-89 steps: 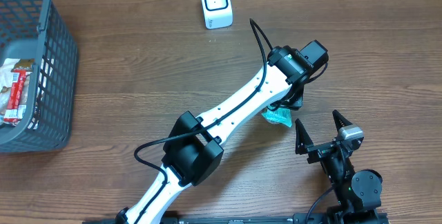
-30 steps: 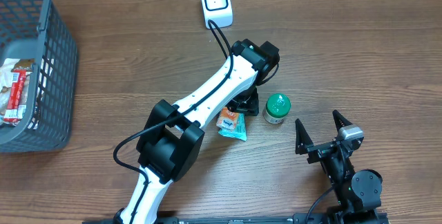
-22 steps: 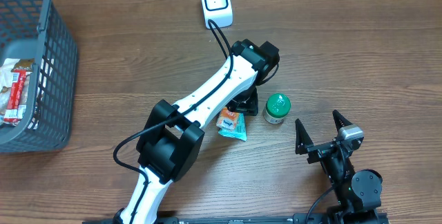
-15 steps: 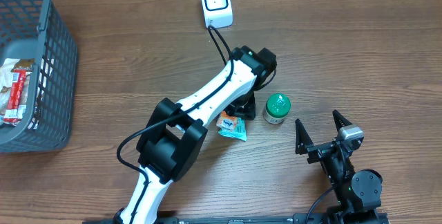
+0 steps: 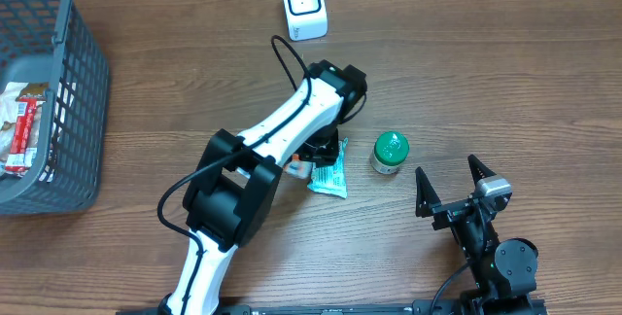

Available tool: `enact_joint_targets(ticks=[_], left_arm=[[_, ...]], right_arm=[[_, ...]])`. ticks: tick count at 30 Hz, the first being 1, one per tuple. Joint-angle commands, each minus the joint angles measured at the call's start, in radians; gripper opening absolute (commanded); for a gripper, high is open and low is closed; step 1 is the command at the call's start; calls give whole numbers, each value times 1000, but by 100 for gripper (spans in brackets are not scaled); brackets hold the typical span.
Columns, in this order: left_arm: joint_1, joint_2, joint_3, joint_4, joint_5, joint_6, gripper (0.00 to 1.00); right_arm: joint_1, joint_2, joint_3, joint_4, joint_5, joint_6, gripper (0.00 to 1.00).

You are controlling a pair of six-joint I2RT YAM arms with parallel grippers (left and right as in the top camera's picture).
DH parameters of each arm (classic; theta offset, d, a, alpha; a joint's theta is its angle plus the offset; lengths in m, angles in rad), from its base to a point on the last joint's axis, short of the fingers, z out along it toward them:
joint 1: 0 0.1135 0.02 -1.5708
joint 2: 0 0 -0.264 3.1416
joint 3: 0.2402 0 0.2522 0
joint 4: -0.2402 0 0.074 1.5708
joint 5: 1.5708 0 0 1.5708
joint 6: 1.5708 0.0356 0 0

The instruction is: Scan the item barcode

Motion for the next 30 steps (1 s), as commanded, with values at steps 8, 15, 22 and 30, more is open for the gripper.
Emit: enact_joint_targets(ticks=[8, 15, 22, 30], left_arm=[[8, -30, -6, -7, 9, -6, 53], [7, -30, -48, 23, -17, -6, 53], [21, -30, -101, 63, -56, -29, 53], [14, -30, -123, 129, 83, -14, 50]], right_arm=[[0, -10, -10, 5, 10, 3, 100], [0, -10, -10, 5, 10, 3, 100], [0, -10, -10, 5, 10, 3, 100], [0, -10, -10, 5, 10, 3, 100]])
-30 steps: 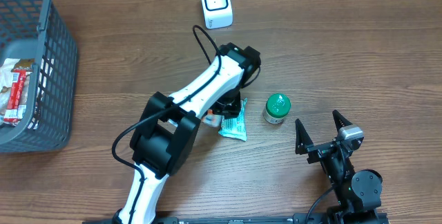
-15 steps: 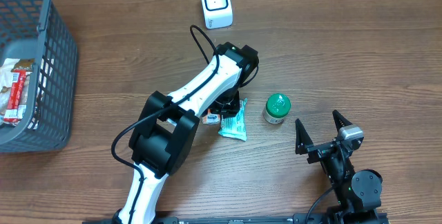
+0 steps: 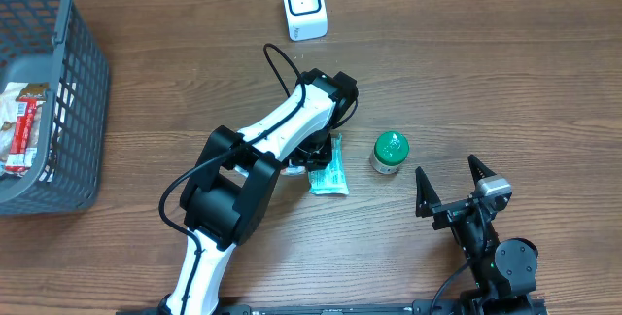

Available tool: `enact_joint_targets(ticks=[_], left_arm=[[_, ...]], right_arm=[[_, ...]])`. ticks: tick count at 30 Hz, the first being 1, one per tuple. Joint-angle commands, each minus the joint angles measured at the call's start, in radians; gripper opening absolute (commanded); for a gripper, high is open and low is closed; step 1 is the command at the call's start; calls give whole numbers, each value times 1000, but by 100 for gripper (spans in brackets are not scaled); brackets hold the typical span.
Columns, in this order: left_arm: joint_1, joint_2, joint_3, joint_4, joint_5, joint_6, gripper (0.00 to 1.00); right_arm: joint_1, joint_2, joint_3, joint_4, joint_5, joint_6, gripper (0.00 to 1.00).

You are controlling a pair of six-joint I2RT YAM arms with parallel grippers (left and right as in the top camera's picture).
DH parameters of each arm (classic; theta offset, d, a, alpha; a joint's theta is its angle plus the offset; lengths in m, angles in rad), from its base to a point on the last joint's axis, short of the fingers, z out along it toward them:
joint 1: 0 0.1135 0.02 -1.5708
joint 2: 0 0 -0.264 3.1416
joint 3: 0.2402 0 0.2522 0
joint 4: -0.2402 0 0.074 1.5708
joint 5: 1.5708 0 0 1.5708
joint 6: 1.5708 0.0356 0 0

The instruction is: Scan the item barcode

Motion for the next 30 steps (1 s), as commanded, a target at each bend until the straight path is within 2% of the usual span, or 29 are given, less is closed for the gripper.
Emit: enact_joint_targets(ticks=[1, 6, 16, 26, 30], left_arm=[[-5, -28, -16, 29, 102, -1, 50], [-10, -28, -16, 83, 190, 32, 52], [-8, -28, -14, 103, 217, 72, 61], [-5, -28, 6, 104, 323, 238, 60], [-1, -29, 62, 51, 315, 260, 60]], right_arm=[[0, -10, -10, 5, 10, 3, 100], [0, -10, -10, 5, 10, 4, 100], [0, -10, -10, 5, 10, 3, 100], [0, -10, -10, 5, 10, 3, 100], [0, -10, -10, 5, 10, 4, 100]])
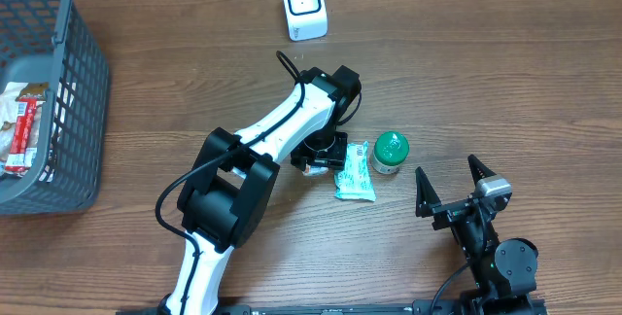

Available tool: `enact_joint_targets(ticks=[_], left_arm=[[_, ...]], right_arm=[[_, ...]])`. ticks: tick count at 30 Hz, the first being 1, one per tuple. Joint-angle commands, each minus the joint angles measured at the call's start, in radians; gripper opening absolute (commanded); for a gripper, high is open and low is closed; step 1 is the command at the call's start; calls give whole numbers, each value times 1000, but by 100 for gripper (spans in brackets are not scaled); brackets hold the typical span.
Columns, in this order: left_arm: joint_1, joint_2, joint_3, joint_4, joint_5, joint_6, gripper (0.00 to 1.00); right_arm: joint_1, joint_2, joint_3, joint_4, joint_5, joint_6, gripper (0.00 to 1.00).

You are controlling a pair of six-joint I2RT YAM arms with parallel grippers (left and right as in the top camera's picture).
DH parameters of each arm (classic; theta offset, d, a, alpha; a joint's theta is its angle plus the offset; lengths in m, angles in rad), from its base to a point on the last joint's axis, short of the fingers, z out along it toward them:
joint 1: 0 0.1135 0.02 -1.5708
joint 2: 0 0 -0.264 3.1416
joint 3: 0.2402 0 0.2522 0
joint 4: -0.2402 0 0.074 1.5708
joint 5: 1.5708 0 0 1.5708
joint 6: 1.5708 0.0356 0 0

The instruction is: Scan the item barcode

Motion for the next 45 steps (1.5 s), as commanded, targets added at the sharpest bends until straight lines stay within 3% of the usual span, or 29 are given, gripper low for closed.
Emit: enact_joint_targets(ticks=[1, 7, 12, 22, 31, 35, 40, 41, 45], left_arm=[[0, -10, 79, -45, 31, 58, 59], [12, -10, 158, -122, -123, 0, 63], [52, -9, 159, -90, -213, -87, 67], [69, -6, 121, 47, -250, -126, 66], [69, -5, 119, 34, -239, -126, 66], [68, -5, 119, 48, -245, -128, 56], [55, -1, 117, 50, -248, -130, 52], [55, -1, 115, 55, -254, -130, 47], [64, -1, 115, 76, -261, -131, 13]], right_arm=[[0, -10, -10, 5, 10, 3, 100], [0, -10, -10, 5, 10, 3, 100], [0, -10, -10, 5, 10, 3, 100], [0, -10, -10, 5, 10, 3, 100], [0, -10, -10, 5, 10, 3, 100], [0, -10, -10, 5, 10, 3, 100], [0, -10, -10, 5, 10, 3, 100], [0, -10, -10, 5, 10, 3, 100], [0, -10, -10, 5, 10, 3, 100]])
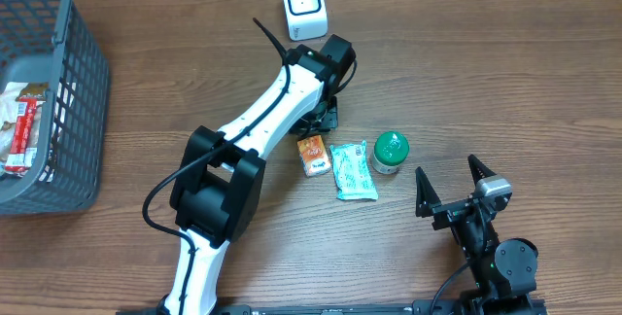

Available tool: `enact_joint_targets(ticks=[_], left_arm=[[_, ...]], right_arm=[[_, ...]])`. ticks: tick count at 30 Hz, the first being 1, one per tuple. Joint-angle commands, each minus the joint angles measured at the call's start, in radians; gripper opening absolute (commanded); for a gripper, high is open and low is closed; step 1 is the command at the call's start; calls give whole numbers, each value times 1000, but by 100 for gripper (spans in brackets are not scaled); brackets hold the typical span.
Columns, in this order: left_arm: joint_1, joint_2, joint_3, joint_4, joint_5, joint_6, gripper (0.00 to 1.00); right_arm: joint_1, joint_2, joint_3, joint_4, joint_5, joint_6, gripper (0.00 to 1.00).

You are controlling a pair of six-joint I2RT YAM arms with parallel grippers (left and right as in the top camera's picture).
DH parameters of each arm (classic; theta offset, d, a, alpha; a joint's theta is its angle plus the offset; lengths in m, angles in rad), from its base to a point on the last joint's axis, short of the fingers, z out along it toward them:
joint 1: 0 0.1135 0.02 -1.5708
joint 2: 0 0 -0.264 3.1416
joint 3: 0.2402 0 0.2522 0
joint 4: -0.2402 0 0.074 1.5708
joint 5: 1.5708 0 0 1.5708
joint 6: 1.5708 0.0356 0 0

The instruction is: Scan the item barcode

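Note:
An orange box [312, 155] lies flat on the wooden table [505, 72], with a teal packet [354, 170] just right of it. The white barcode scanner [304, 6] stands at the far edge. My left gripper [327, 117] hangs beyond the orange box, between it and the scanner. It is apart from the box, and its jaws are mostly hidden under the wrist. Near the front edge, my right gripper [450, 185] stands open and empty, its fingers spread wide.
A jar with a green lid [390, 152] stands right of the teal packet, nearly touching it. A grey basket [68, 111] holding wrapped snacks sits at the left edge. The left arm's cable loops up near the scanner.
My left gripper was low over the orange box and is now farther back toward the scanner. The box lies fully uncovered beside the packet. The right arm has not moved.
My left gripper was first down over the teal packet and a partly hidden orange item. A second later little had changed. Then the packet lay farther right, next to the jar. Now the gripper is away and box and packet lie side by side.

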Motion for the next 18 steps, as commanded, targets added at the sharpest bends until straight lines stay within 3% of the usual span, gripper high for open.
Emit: enact_joint_targets(ticks=[1, 18], left_arm=[[4, -1, -15, 14, -19, -15, 4], [5, -1, -122, 90, 0, -34, 4]], right_arm=[[0, -10, -10, 5, 11, 3, 100], [0, -10, -10, 5, 11, 4, 100]])
